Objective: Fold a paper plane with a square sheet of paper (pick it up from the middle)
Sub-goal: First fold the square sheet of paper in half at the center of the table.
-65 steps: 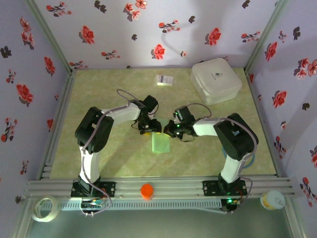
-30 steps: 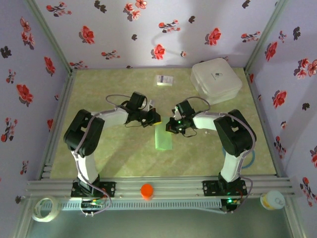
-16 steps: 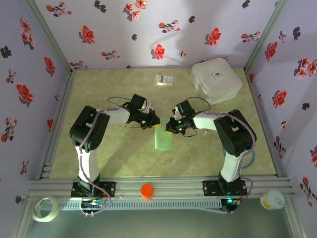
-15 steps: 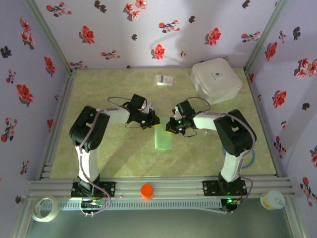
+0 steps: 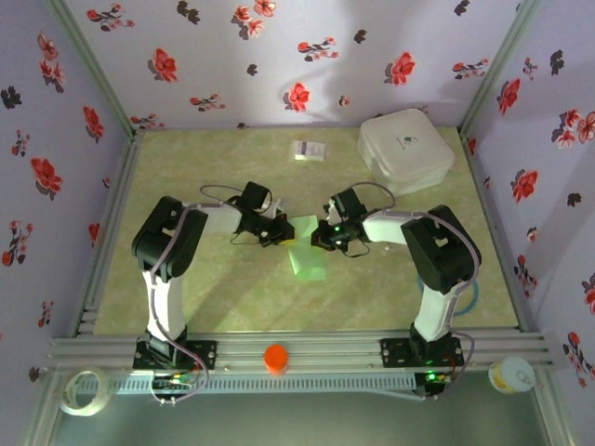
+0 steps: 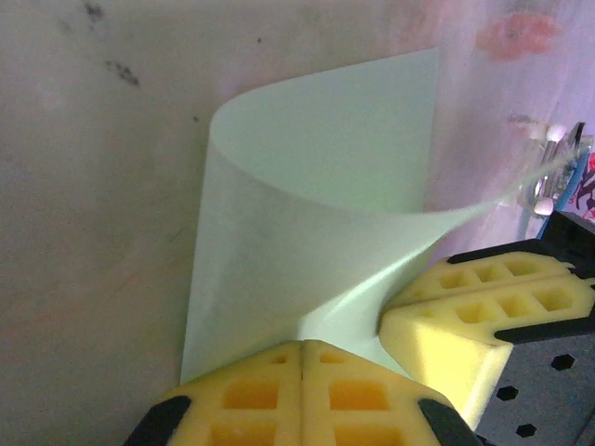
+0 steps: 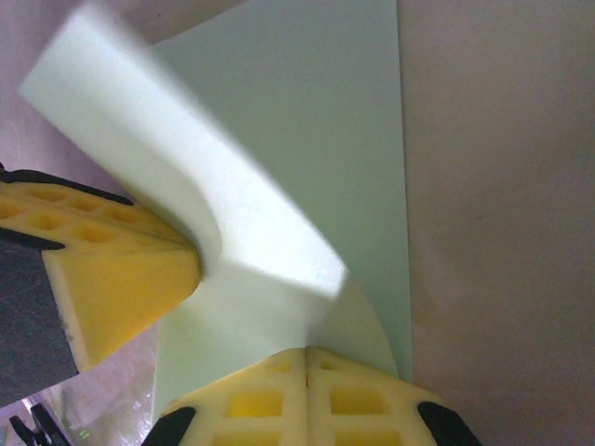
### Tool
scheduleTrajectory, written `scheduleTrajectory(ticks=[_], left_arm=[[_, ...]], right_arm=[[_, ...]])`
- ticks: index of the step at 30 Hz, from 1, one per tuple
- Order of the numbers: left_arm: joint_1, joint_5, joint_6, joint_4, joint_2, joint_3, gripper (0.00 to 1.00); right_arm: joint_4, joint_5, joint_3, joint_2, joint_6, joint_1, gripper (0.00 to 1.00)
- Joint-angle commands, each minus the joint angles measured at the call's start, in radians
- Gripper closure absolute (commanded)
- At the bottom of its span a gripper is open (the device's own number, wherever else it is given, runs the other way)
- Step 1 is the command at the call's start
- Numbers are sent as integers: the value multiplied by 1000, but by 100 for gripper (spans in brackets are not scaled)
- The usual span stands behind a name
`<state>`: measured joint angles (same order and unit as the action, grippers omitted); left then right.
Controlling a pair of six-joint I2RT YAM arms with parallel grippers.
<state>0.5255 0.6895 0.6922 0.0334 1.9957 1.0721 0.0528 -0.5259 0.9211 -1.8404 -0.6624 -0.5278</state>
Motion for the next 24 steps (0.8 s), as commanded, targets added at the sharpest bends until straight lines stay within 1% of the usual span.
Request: scheduleTrajectory(ticks=[1,7,12,18,24], left_arm=[[-13,-50,-50,73,22,-23,100],[-14,-36,-60,161,-17,86,100],[-19,-13,-53,166,20,147,100],[-34,-6,-53,156,75,149,100],[-57,-40,-57,164,104,135,100]], right_arm=[[94,74,-45,-55,-11,6,100],[96,75,-44,-50,-13,6,100],[102,79,-44,-46,-12,6,100],[106,77,-39,-46,-13,6,100],[104,75,-40,-46,-15,6,100]])
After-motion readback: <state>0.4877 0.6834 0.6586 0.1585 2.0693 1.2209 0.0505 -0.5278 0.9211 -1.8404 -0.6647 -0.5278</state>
